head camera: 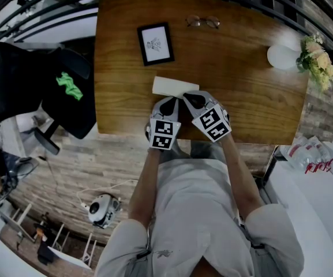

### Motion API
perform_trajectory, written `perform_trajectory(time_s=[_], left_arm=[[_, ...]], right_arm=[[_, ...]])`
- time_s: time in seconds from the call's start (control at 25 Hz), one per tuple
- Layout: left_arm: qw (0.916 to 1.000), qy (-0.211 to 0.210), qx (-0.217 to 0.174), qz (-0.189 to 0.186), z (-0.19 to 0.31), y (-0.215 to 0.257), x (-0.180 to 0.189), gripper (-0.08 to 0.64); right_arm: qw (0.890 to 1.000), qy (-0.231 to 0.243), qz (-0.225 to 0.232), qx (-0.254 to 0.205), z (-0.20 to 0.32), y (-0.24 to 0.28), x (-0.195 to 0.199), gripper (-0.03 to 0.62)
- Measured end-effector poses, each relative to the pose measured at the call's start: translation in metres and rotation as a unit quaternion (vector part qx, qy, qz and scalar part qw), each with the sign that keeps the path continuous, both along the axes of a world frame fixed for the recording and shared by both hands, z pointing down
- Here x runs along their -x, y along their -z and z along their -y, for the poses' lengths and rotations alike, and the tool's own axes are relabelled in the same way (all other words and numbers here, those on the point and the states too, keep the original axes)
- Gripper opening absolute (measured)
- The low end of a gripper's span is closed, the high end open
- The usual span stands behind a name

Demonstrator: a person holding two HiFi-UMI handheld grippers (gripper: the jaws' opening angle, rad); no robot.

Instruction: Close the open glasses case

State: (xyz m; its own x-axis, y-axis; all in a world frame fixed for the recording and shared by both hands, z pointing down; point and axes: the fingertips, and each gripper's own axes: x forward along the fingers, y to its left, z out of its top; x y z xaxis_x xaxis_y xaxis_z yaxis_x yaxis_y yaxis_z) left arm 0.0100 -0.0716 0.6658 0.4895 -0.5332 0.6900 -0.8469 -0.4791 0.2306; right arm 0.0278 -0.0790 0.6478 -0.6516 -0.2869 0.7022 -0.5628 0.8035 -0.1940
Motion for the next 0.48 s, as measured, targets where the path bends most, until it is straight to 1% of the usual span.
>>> perform_trajectory(time_s=[0.28, 0.48], left_arm=[[0.9998, -0.008, 0.017, 0.011, -0.003, -0.006, 0.001, 0.02], [0.9995, -0.013, 0.025, 0.015, -0.004, -0.011, 0.001, 0.02]], right_arm=[[1.0, 0.003, -0.006, 0.005, -0.004, -0.005, 0.001, 0.003], [1.0, 0.006, -0.019, 0.002, -0.004, -0.009, -0.001, 0.003]])
